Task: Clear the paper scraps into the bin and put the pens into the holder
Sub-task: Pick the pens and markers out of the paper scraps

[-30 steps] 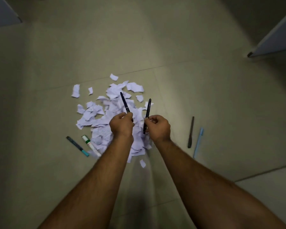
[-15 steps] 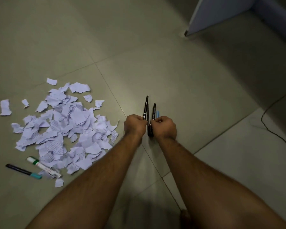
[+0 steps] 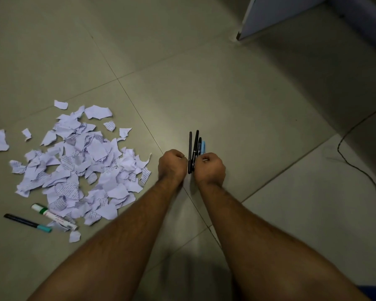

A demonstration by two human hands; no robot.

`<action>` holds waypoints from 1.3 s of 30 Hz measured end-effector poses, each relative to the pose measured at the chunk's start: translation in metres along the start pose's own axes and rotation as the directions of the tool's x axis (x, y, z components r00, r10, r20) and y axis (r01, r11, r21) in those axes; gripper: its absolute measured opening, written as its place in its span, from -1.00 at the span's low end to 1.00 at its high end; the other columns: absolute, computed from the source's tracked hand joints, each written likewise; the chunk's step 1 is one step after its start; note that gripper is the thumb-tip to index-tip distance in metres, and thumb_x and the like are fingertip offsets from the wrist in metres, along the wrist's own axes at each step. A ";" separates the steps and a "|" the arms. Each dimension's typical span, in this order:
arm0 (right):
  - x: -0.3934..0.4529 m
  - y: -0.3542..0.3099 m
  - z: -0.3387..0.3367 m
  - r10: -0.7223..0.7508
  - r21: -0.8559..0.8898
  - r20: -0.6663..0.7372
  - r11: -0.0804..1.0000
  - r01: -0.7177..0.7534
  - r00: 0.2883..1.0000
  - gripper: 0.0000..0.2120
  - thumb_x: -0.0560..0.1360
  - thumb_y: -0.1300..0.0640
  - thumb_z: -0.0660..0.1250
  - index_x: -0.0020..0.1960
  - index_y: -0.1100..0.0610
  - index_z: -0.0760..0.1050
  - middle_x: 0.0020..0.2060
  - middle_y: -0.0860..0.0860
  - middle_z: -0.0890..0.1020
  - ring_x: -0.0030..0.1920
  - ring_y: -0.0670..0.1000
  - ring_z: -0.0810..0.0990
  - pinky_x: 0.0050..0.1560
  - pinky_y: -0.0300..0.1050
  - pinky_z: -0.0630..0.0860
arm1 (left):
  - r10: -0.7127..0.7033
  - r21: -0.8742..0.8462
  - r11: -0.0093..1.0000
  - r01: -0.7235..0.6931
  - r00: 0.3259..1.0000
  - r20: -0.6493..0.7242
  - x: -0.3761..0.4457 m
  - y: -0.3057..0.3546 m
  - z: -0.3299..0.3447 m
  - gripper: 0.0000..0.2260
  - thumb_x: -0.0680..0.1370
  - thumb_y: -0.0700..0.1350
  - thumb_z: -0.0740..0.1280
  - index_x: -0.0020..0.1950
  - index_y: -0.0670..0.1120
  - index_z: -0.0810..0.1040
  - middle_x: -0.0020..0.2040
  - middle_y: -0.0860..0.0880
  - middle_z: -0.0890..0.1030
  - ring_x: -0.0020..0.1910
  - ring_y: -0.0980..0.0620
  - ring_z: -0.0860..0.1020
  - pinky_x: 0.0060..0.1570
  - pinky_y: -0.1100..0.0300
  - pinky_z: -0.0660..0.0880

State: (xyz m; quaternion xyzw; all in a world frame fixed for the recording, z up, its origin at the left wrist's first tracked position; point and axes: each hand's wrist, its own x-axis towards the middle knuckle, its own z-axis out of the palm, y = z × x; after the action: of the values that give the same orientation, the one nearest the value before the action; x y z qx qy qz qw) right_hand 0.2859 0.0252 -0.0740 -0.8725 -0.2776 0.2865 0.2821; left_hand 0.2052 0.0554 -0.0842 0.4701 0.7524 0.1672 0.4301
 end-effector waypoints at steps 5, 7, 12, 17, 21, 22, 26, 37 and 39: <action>-0.037 -0.015 0.024 -0.021 0.107 0.185 0.994 0.001 0.983 -0.87 0.52 0.13 0.31 -0.06 0.12 0.63 -0.16 0.01 0.67 -0.20 -0.03 0.55 -0.37 -0.35 0.31 | -0.005 -0.007 1.000 0.005 0.997 -0.071 -0.001 -0.019 -0.031 -0.83 0.53 -0.20 0.31 0.04 -0.15 0.67 0.08 -0.12 0.68 0.05 -0.12 0.62 0.07 0.14 0.54; -0.051 -0.022 0.036 -0.035 0.108 0.262 0.994 0.007 0.964 -0.86 0.52 0.12 0.31 -0.05 0.11 0.63 -0.13 0.01 0.69 -0.18 0.00 0.59 -0.29 -0.29 0.38 | -0.031 -0.005 1.000 0.030 0.993 -0.113 0.000 -0.032 -0.048 -0.83 0.54 -0.19 0.30 0.05 -0.14 0.66 0.08 -0.12 0.68 0.04 -0.11 0.61 0.06 0.14 0.55; -0.077 -0.039 0.067 -0.115 0.070 0.389 0.993 0.095 0.914 -0.83 0.49 0.09 0.31 -0.04 0.07 0.65 -0.13 0.01 0.72 -0.08 0.07 0.66 -0.12 -0.21 0.47 | -0.097 -0.070 0.994 0.085 0.976 -0.195 0.003 -0.067 -0.090 -0.82 0.54 -0.17 0.30 0.04 -0.13 0.68 0.04 -0.11 0.70 0.02 -0.10 0.62 0.07 0.10 0.56; -0.110 -0.054 0.108 -0.252 0.047 0.467 0.964 0.261 0.848 -0.86 0.48 0.11 0.31 -0.08 0.08 0.65 -0.13 0.04 0.72 -0.07 0.09 0.65 -0.10 -0.18 0.49 | -0.197 -0.198 0.971 0.134 0.918 -0.345 -0.002 -0.105 -0.131 -0.84 0.51 -0.17 0.30 -0.03 -0.15 0.68 -0.06 -0.09 0.70 -0.08 -0.06 0.61 -0.10 0.22 0.47; -0.149 -0.062 0.138 -0.420 0.088 0.567 0.886 0.455 0.708 -0.87 0.49 0.08 0.32 -0.06 0.06 0.64 -0.16 0.01 0.71 -0.11 0.03 0.64 -0.11 -0.19 0.50 | -0.313 -0.319 0.933 0.164 0.808 -0.499 -0.013 -0.144 -0.167 -0.89 0.48 -0.17 0.33 -0.12 -0.12 0.65 -0.10 -0.07 0.68 -0.09 -0.05 0.58 -0.11 0.25 0.40; -0.161 -0.062 0.146 -0.459 0.095 0.592 0.856 0.509 0.662 -0.87 0.49 0.06 0.33 -0.07 0.06 0.63 -0.17 0.00 0.70 -0.13 0.03 0.64 -0.10 -0.16 0.53 | -0.345 -0.355 0.920 0.165 0.772 -0.534 -0.018 -0.157 -0.177 -0.92 0.48 -0.18 0.34 -0.14 -0.12 0.63 -0.12 -0.08 0.68 -0.10 -0.07 0.59 -0.12 0.24 0.41; -0.200 -0.057 0.170 -0.539 0.084 0.693 0.720 0.688 0.479 -0.85 0.47 0.02 0.34 -0.07 0.05 0.64 -0.18 0.01 0.71 -0.11 0.07 0.65 -0.12 -0.12 0.54 | -0.509 -0.452 0.851 0.268 0.632 -0.584 -0.037 -0.203 -0.202 -0.94 0.46 -0.17 0.38 -0.11 -0.14 0.57 -0.05 -0.15 0.68 -0.03 -0.18 0.61 -0.08 0.17 0.44; -0.236 -0.054 0.213 -0.444 -0.144 0.835 0.396 0.907 0.326 -0.67 0.50 -0.10 0.34 0.12 0.11 0.50 0.07 0.10 0.62 0.08 0.14 0.60 -0.02 -0.08 0.47 | -0.634 -0.342 0.768 0.541 0.570 -0.523 -0.031 -0.254 -0.228 -0.70 0.50 -0.06 0.39 0.13 -0.21 0.54 0.14 -0.20 0.62 0.14 -0.22 0.57 -0.01 0.09 0.48; -0.236 -0.055 0.215 -0.416 -0.175 0.834 0.423 0.889 0.362 -0.66 0.46 -0.07 0.38 0.12 0.11 0.50 0.07 0.08 0.62 0.08 0.13 0.60 -0.02 -0.08 0.49 | -0.656 -0.338 0.748 0.571 0.560 -0.505 -0.028 -0.253 -0.232 -0.70 0.51 -0.05 0.38 0.14 -0.21 0.55 0.16 -0.20 0.62 0.15 -0.21 0.58 0.00 0.08 0.50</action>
State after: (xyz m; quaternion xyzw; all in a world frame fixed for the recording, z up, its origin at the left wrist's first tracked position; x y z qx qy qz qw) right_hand -0.0341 -0.0182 -0.1022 -0.5294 -0.7815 0.3269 -0.0460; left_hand -0.1187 -0.0597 -0.1036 0.0702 0.9500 0.1956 0.2331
